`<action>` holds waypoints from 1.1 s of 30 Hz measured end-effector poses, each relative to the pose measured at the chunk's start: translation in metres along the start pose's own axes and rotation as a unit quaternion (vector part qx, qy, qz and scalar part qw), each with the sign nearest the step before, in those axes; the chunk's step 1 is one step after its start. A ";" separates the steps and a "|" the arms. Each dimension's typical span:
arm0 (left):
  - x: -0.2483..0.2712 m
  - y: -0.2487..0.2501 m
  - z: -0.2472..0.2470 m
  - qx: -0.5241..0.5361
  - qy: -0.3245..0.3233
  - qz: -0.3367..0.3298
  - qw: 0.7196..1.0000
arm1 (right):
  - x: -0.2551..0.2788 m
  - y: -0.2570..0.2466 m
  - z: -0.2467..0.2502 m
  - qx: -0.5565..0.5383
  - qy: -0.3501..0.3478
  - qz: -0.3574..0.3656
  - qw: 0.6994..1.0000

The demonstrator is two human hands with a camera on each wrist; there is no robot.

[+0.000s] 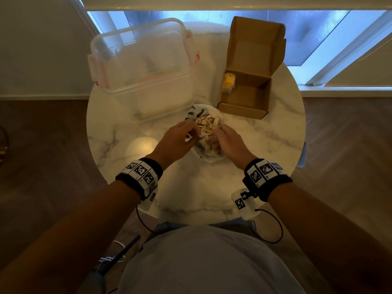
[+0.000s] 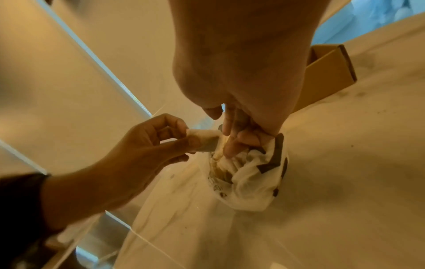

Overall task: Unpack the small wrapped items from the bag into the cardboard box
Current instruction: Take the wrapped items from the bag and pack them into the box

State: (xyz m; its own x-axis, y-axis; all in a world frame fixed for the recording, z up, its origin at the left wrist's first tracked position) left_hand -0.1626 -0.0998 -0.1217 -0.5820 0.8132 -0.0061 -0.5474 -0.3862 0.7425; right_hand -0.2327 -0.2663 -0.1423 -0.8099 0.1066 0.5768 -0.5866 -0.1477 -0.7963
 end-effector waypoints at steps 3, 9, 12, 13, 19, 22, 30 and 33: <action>0.002 -0.001 -0.006 0.005 -0.031 -0.013 0.999 | -0.001 -0.002 0.000 -0.060 0.003 -0.023 0.998; 0.007 -0.004 -0.011 0.023 -0.071 0.024 0.997 | -0.003 -0.006 0.016 0.059 0.028 0.043 0.997; 0.002 -0.003 -0.008 0.035 -0.053 0.053 0.997 | 0.001 -0.012 0.023 0.093 0.000 0.099 0.991; -0.001 -0.002 -0.008 0.039 -0.057 0.061 0.996 | 0.002 -0.013 0.025 0.098 -0.009 0.111 0.989; -0.022 0.004 -0.017 0.008 -0.125 0.081 0.989 | 0.004 -0.015 0.032 0.075 -0.025 0.138 0.987; -0.028 0.002 -0.021 0.002 -0.120 0.087 0.989 | 0.002 -0.009 0.035 0.101 -0.030 0.124 0.987; -0.035 -0.014 -0.030 -0.089 -0.164 0.087 0.979 | -0.002 -0.006 0.056 0.121 0.060 0.108 0.985; -0.039 -0.010 -0.029 -0.098 -0.156 0.062 0.981 | -0.004 -0.006 0.057 0.122 0.052 0.115 0.984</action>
State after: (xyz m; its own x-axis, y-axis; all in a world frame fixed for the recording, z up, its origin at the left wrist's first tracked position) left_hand -0.1519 -0.1397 -0.1483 -0.4558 0.8361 0.3053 -0.6066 -0.5428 0.5808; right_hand -0.2261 -0.3217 -0.1289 -0.9246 0.1414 0.3538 -0.3800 -0.4107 -0.8288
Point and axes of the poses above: each hand's wrist, its own x-axis away from the middle knuckle, its own z-axis out of the back of the hand, y = z × x, the point moved 4 cm from there along -x, towards the middle knuckle, and after that the axes turned 12 degrees about -y, right-handed, at the moved point
